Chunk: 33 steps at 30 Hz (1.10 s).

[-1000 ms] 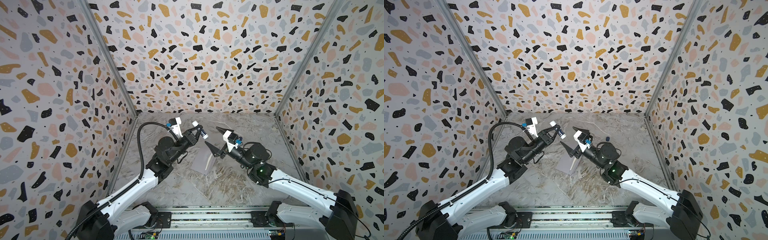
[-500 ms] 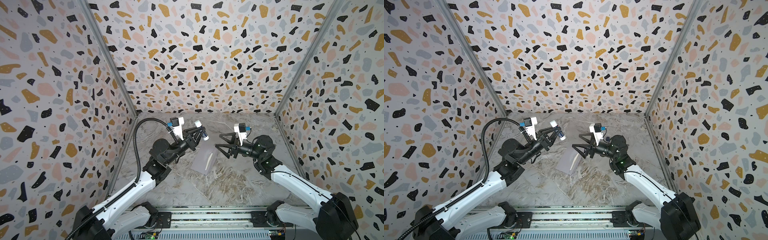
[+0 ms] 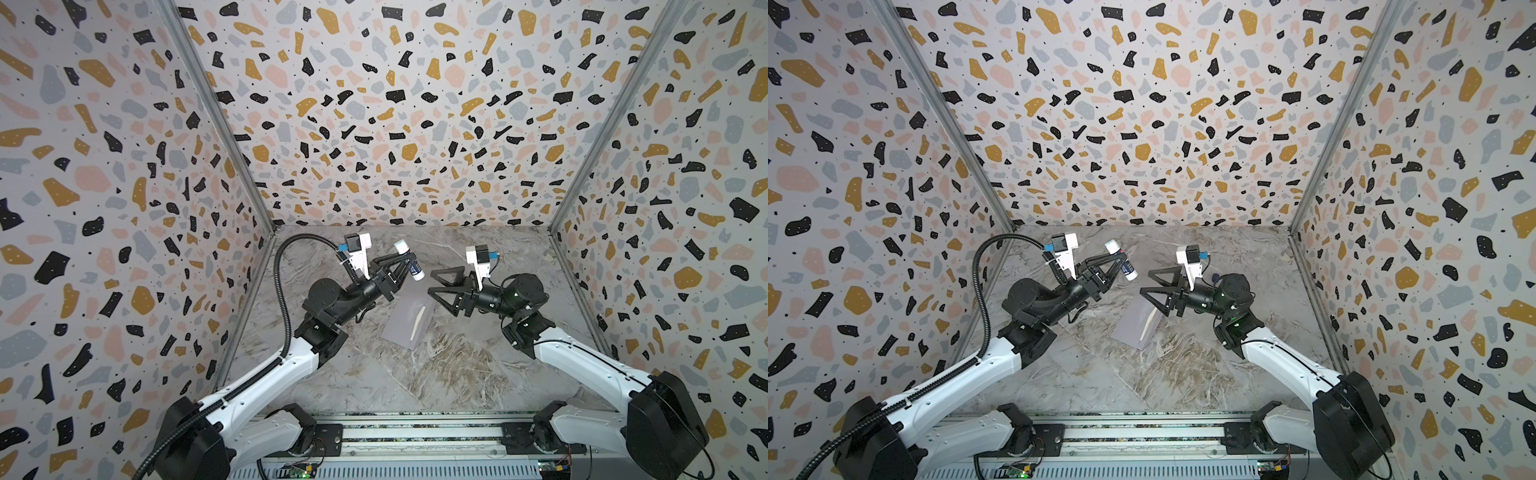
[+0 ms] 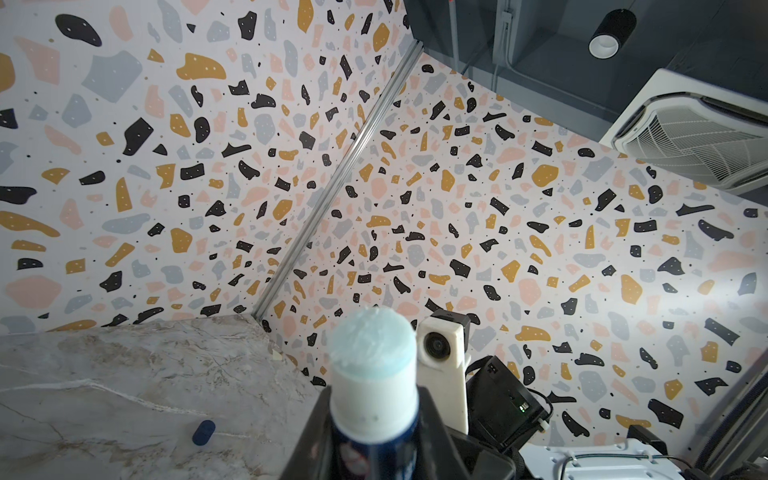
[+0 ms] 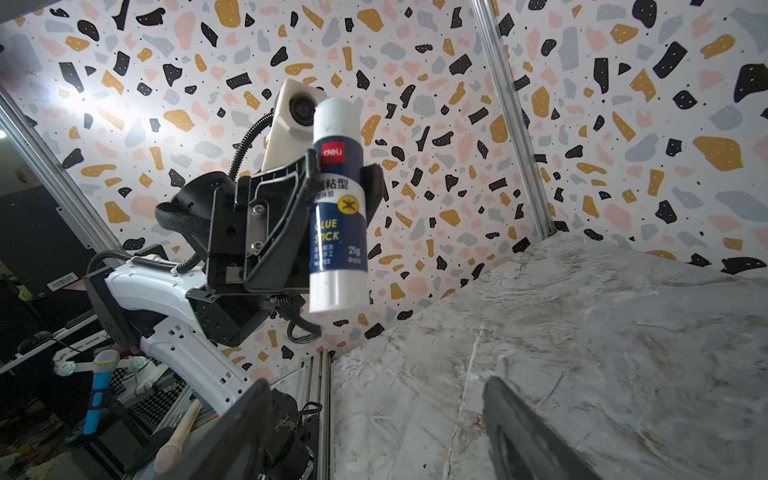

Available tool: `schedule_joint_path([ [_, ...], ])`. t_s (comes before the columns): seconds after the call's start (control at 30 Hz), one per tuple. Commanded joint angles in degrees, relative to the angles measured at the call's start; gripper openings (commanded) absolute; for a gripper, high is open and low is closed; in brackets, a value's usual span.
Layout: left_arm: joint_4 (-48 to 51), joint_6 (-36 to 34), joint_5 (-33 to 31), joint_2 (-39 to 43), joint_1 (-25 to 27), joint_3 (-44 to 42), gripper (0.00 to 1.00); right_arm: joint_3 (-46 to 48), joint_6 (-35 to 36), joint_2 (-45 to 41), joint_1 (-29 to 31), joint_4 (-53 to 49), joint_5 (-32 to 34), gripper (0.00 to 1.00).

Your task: Place the letter into the envelope and seal it

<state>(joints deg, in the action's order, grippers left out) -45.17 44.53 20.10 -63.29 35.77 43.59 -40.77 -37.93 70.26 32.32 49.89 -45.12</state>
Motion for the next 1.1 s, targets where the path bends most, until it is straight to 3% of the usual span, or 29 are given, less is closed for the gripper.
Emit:
schedule_joint_path([
  [0.0,-7.42,2.38,1.83,0.10,-0.17,-0.66,0.00,-3.42,-2.88,1.42,1.06,4.79,0.63,0.78],
  [0.33,-7.43,2.76,2.01,0.06,-0.17,-1.02,0.00,-5.18,-5.48,4.53,3.74,10.87,0.57,0.68],
  [1.07,-6.86,2.72,1.79,0.01,-0.23,-1.03,0.00,-6.29,-7.98,5.23,4.01,13.93,1.70,0.49],
])
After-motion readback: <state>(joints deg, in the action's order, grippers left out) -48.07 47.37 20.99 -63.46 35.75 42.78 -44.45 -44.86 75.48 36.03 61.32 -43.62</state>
